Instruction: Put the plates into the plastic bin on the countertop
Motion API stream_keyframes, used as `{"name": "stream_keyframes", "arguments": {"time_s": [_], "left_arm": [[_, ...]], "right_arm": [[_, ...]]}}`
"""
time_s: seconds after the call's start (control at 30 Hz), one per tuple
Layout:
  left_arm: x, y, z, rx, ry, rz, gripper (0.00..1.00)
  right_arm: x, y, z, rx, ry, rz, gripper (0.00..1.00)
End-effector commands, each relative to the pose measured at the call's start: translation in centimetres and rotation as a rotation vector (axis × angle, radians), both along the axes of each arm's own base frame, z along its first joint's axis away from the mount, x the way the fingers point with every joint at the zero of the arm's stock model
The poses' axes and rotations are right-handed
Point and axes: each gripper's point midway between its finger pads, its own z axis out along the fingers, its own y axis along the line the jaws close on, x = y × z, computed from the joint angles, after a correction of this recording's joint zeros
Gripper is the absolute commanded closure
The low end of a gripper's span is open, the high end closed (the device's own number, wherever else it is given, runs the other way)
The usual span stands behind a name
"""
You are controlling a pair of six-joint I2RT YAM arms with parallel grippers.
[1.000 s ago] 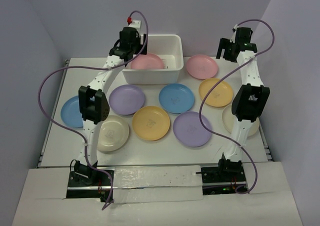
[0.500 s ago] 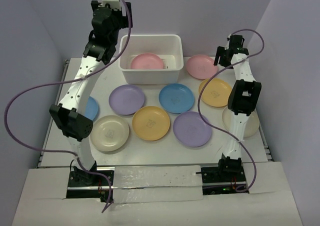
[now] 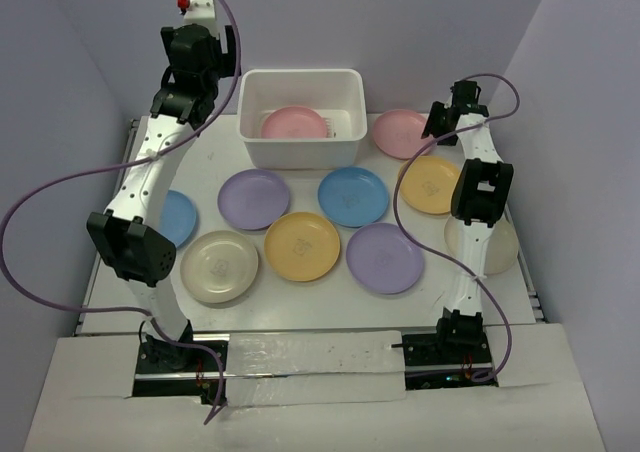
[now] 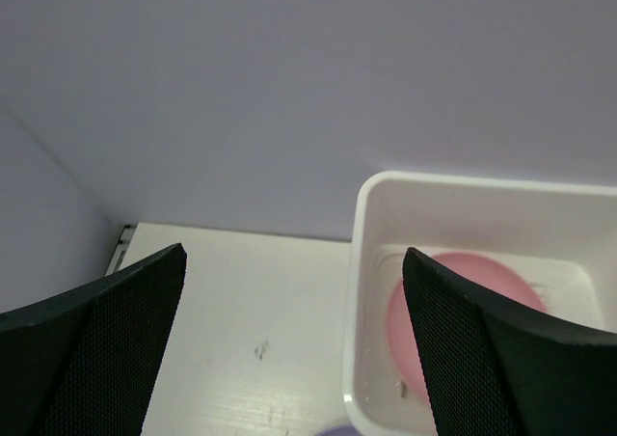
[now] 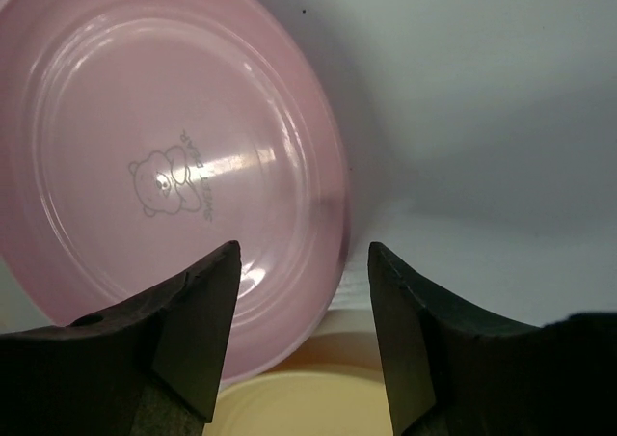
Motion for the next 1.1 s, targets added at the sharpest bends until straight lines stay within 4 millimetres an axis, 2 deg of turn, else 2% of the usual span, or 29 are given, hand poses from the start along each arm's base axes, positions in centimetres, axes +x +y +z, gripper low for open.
{"name": "stream_keyframes", "arguments": {"time_s": [0.0,0.17,0.27,0.3,0.33,0.37,0.4,0.43,0.47,0.53,0.57,0.63,0.67,0.7,0.83,0.9,1.07], "left_arm": [[-2.2,1.7,0.3,0.0,0.024,0.037,0.01],[-3.3,3.8,-0.1,0.018,0.04,0.08,0.01],[-3.7,4.4,-0.1,0.024,0.043,0.088,0.01],[-3.9,4.6,-0.2,0.024,0.046,0.092,0.01],[-3.9,4.8,-0.2,0.024,0.045,0.094,0.01],[-4.0,4.9,-0.3,0.025,0.047,0.095,0.01],[-4.1,5.1,-0.5,0.025,0.049,0.104,0.01],[-4.1,5.4,-0.7,0.023,0.05,0.116,0.01],[-4.0,5.7,-1.1,0.019,0.055,0.127,0.01],[-3.7,7.4,-1.9,0.001,0.066,0.172,0.01],[-3.5,8.1,-2.4,-0.013,0.075,0.185,0.01],[-2.9,9.9,-3.3,-0.055,0.092,0.223,0.01],[-2.9,9.9,-3.4,-0.073,0.088,0.227,0.01],[-2.6,11.2,-4.3,-0.091,0.112,0.243,0.01],[-2.6,13.8,-7.3,-0.178,0.182,0.283,0.01],[-3.0,14.7,-8.9,-0.208,0.213,0.306,0.01],[-5.3,18.3,-12.9,-0.308,0.298,0.348,0.01]], "right_arm": [[1.6,0.3,0.2,-0.005,-0.046,-0.027,0.41],[1.2,0.9,-1.8,-0.019,0.001,-0.066,0.44],[1.0,0.9,-2.3,-0.026,0.014,-0.087,0.52],[1.0,0.7,-2.3,-0.029,0.015,-0.098,0.56],[1.0,0.6,-2.2,-0.03,0.014,-0.102,0.66],[1.0,0.6,-2.2,-0.03,0.014,-0.104,0.7],[1.0,0.6,-2.1,-0.03,0.014,-0.106,0.8],[0.9,0.6,-1.8,-0.028,0.012,-0.108,0.94],[0.9,0.5,-1.0,-0.027,0.0,-0.107,1.0],[0.8,0.5,0.4,-0.01,-0.019,-0.115,1.0],[0.9,0.5,1.5,0.004,-0.036,-0.123,1.0],[1.3,0.2,5.1,0.022,-0.1,-0.133,1.0],[1.4,0.1,6.6,0.033,-0.129,-0.126,1.0],[1.5,0.0,8.2,0.054,-0.159,-0.137,1.0],[0.8,0.1,17.3,0.143,-0.321,-0.15,1.0],[0.1,0.0,18.8,0.149,-0.339,-0.163,1.0],[-2.3,-0.3,24.8,0.172,-0.431,-0.2,1.0]]}}
